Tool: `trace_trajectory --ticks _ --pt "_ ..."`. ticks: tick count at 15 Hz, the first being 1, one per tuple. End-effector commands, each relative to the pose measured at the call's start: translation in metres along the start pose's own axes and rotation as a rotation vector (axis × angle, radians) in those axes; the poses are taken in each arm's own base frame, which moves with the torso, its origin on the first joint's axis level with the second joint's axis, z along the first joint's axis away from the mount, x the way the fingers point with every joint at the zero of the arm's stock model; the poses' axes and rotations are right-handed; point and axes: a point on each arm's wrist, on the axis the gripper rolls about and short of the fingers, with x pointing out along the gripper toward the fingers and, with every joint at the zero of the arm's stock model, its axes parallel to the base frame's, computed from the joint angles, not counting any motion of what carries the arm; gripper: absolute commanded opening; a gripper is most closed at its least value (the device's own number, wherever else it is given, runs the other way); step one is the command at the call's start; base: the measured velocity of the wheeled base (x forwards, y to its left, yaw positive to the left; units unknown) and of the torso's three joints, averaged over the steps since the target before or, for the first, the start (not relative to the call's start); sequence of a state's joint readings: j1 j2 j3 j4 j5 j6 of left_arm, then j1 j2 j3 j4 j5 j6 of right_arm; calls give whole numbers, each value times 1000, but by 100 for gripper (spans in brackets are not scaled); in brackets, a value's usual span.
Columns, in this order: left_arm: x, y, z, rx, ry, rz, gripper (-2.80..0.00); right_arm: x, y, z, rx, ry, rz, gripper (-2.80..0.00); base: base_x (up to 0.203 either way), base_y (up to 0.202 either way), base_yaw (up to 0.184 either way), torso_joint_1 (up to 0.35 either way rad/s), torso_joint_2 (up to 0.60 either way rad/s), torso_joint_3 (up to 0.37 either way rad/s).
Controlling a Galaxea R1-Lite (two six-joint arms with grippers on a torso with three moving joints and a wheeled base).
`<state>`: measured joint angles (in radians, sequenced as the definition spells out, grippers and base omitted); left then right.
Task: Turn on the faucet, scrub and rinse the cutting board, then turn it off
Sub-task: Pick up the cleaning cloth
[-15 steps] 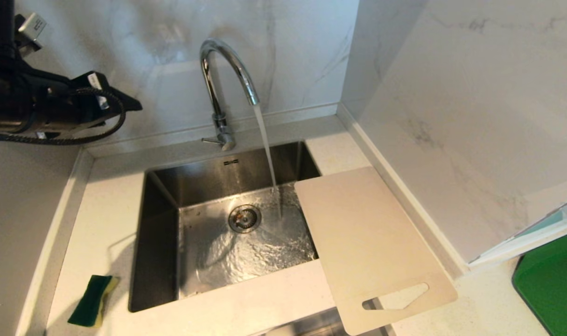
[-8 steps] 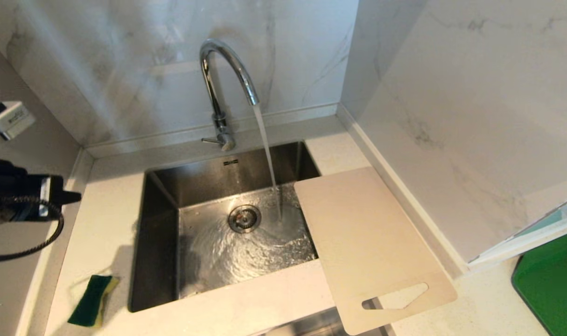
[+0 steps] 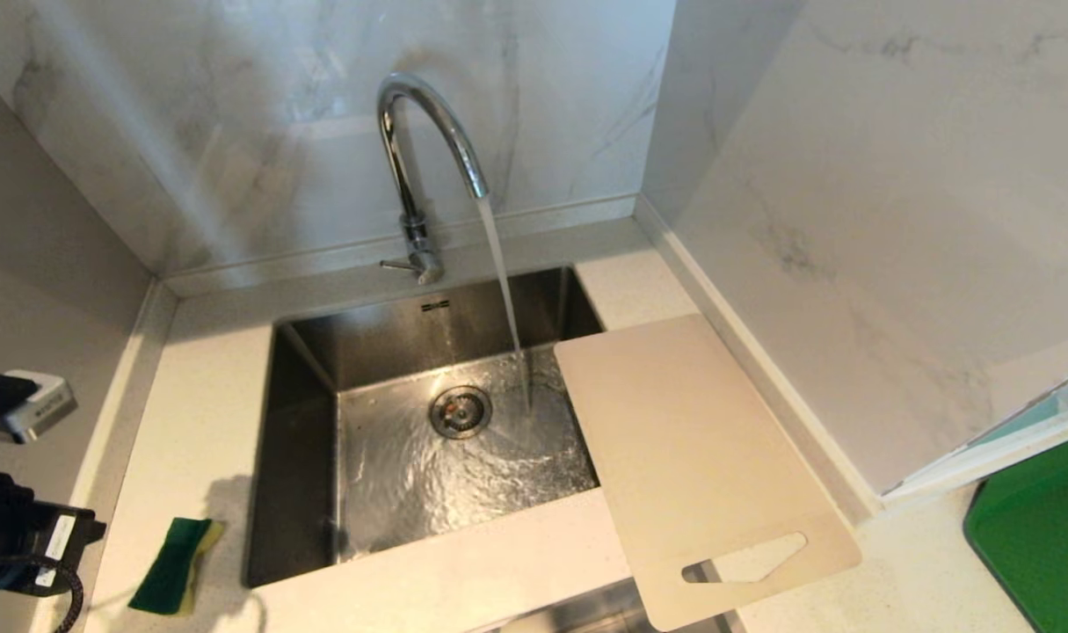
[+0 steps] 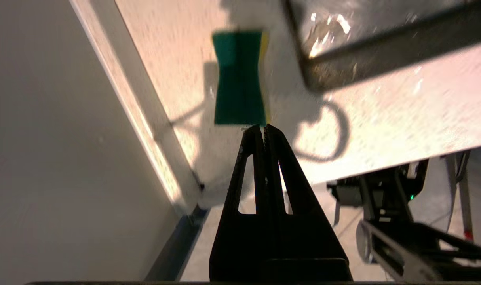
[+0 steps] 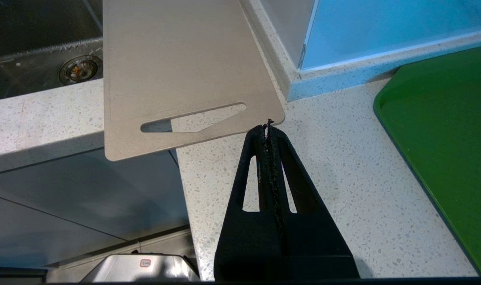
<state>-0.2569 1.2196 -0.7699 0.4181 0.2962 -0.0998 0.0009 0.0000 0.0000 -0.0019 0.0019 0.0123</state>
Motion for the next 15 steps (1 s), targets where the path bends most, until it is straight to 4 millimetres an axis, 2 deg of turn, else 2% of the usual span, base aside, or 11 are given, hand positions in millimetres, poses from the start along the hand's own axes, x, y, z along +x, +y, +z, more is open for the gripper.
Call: trace_trajectory --ticks 1,5,7,9,10,15 --pt "21 -1 -15 -4 75 21 -280 0 0 0 0 -1 0 -280 0 0 0 0 0 0" --pt "51 4 -41 -76 122 -27 -280 0 0 0 0 0 0 -280 0 0 0 0 0 0" --pt "55 6 -51 -98 153 -73 -280 0 0 0 0 -1 -1 -280 0 0 0 0 0 0" --pt "56 6 -51 -102 143 -83 -280 0 0 0 0 0 0 -280 0 0 0 0 0 0" --pt "57 5 -51 -101 125 -83 0 0 0 0 0 0 0 -280 0 0 0 0 0 0" --pt "76 7 -47 -105 128 -64 0 0 0 0 0 -1 0 -280 0 0 0 0 0 0"
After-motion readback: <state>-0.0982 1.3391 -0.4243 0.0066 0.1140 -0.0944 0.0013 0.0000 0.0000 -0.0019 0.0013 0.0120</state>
